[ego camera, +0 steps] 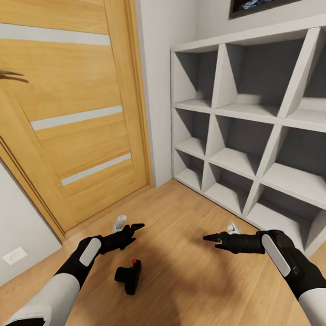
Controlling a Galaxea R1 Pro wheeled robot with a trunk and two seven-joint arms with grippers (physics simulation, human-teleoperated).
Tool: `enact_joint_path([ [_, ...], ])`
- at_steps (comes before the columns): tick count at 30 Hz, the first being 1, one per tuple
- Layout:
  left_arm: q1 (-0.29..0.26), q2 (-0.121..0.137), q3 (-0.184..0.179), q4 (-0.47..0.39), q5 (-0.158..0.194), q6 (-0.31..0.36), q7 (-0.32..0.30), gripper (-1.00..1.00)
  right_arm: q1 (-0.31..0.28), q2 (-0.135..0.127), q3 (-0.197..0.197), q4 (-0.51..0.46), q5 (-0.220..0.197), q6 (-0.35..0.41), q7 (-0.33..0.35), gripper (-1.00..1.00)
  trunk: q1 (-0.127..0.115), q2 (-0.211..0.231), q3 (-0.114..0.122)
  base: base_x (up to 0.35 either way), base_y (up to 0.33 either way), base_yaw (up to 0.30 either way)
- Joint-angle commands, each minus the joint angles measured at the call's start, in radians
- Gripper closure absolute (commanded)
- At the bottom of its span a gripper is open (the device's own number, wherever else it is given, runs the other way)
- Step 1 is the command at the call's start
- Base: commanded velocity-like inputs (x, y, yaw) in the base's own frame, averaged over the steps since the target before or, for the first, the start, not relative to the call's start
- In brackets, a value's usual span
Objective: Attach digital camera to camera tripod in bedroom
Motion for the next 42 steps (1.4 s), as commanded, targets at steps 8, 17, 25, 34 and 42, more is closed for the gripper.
enact_joint_path([
  [8, 0.0, -0.001, 0.002, -0.001, 0.005, 0.004, 0.0, -1.0, -0.001, -0.001, 0.001, 0.001, 0.001, 0.003, 0.003, -1.0, 0.003, -0.002, -0.032, 0.0, 0.0, 0.0],
  [17, 0.0, 0.0, 0.002, 0.007, 0.012, 0.011, 0.0, -1.0, -0.001, -0.002, 0.001, 0.001, 0.001, 0.003, 0.005, -1.0, 0.007, -0.004, -0.067, 0.0, 0.0, 0.0],
  [25, 0.0, 0.0, 0.002, 0.009, 0.01, 0.011, 0.0, -1.0, -0.001, -0.01, 0.001, 0.001, 0.001, 0.003, 0.005, -1.0, 0.011, -0.006, -0.098, 0.0, 0.0, 0.0],
  [34, 0.0, 0.001, 0.002, 0.011, 0.008, 0.007, 0.002, -1.0, -0.001, -0.013, 0.001, 0.001, 0.001, 0.003, 0.006, -1.0, 0.015, -0.008, -0.132, 0.0, 0.0, 0.0],
  [42, 0.0, 0.004, -0.004, 0.017, -0.045, -0.015, 0.142, -1.0, -0.001, -0.013, 0.001, 0.001, 0.001, 0.003, 0.004, -1.0, 0.019, -0.01, -0.163, 0.0, 0.0, 0.0],
])
